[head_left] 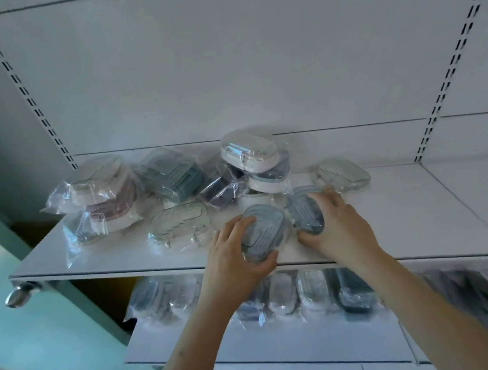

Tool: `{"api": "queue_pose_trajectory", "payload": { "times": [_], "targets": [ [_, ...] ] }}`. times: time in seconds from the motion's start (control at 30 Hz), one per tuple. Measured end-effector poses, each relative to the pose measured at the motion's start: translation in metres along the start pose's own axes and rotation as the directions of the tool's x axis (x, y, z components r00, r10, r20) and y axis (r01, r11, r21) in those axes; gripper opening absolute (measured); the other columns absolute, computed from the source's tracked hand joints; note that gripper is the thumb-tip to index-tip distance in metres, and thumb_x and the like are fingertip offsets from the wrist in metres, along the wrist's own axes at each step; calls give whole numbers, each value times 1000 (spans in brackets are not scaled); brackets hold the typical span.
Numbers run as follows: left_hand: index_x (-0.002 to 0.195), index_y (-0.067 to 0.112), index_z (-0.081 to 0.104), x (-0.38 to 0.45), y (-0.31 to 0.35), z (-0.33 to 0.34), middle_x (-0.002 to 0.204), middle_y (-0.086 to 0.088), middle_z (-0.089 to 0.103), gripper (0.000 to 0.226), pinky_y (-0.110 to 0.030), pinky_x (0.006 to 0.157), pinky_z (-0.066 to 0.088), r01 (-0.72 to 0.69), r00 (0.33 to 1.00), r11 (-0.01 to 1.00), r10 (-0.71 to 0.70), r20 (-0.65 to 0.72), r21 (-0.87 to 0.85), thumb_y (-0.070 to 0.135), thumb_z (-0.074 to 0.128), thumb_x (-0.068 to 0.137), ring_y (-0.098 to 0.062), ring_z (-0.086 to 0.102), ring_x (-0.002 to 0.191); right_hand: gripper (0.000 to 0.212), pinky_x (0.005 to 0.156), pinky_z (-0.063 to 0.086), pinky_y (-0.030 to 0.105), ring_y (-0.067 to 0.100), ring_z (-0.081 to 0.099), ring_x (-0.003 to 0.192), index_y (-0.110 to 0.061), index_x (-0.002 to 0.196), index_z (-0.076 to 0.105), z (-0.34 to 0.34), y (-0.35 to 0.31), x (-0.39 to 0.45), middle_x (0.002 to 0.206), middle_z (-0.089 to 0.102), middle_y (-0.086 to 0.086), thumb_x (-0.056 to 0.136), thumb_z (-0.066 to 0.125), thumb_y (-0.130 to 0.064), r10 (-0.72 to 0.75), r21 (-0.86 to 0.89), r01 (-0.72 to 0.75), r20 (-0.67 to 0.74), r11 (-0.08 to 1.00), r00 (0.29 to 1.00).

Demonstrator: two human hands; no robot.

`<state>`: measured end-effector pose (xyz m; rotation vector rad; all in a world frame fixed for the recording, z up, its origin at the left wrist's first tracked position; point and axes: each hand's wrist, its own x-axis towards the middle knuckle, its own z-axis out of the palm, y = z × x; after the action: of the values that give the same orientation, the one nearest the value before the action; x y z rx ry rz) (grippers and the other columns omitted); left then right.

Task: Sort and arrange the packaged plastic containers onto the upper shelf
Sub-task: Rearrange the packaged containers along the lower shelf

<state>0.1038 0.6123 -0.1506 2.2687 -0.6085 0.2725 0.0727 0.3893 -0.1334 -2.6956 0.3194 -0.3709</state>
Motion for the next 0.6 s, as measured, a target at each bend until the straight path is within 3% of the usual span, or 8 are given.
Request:
{"api": "queue_pose_trajectory", "payload": {
  "times": [0.1, 0.17, 0.33, 0.43, 0.53, 0.6],
  "targets": [
    [134, 31, 54, -9, -2, -9, 139, 17, 50, 70, -25, 105, 44, -12, 999, 991, 16, 32, -133, 57, 72, 72, -2, 49, 127, 80, 94, 50, 40, 30, 54, 121, -31, 146, 37, -6, 5, -18, 158, 30, -1, 78, 69, -60, -2, 68, 4, -39, 998, 999],
    [132, 32, 55, -19, -4, -16, 138, 17, 51, 66, -28, 103, 47, -26, 1000, 976, 29, 7, -218, 54, 73, 73, -4, 51, 127, 76, 94, 50, 41, 27, 54, 123, -31, 144, 38, -8, 6, -35, 157, 32, -4, 80, 68, -58, 6, 130, 3, -72, 992, 997],
    [136, 28, 54, -61, -15, -29, 144, 12, 47, 65, -36, 106, 48, -84, 996, 958, 75, -46, -275, 42, 77, 77, -14, 48, 135, 76, 109, 44, 45, 16, 37, 143, -33, 149, 35, -3, -10, -78, 160, 29, -6, 82, 60, -60, 32, 257, 10, -159, 966, 987],
    [140, 26, 52, -97, -26, -36, 149, 9, 43, 69, -34, 108, 46, -88, 994, 966, 69, -83, -245, 40, 79, 78, -16, 44, 139, 77, 111, 38, 37, 15, 32, 147, -26, 150, 39, 12, -31, -108, 161, 31, -1, 83, 58, -59, -38, 300, 118, -259, 947, 965],
    [141, 26, 50, -137, -47, -46, 151, 9, 41, 70, -24, 107, 44, -37, 993, 975, 11, -119, -221, 40, 80, 79, -13, 41, 140, 79, 111, 31, 21, 19, 35, 146, -18, 149, 41, 37, -53, -138, 161, 32, 7, 83, 58, -58, -139, 292, 239, -324, 926, 936],
    [142, 29, 48, -162, -65, -55, 152, 13, 39, 71, -19, 106, 42, 31, 990, 981, -57, -130, -192, 40, 80, 79, -9, 40, 140, 79, 111, 32, 20, 23, 37, 145, -13, 149, 43, 55, -67, -154, 160, 33, 9, 83, 60, -55, -197, 284, 296, -328, 912, 924]
  ]
}}
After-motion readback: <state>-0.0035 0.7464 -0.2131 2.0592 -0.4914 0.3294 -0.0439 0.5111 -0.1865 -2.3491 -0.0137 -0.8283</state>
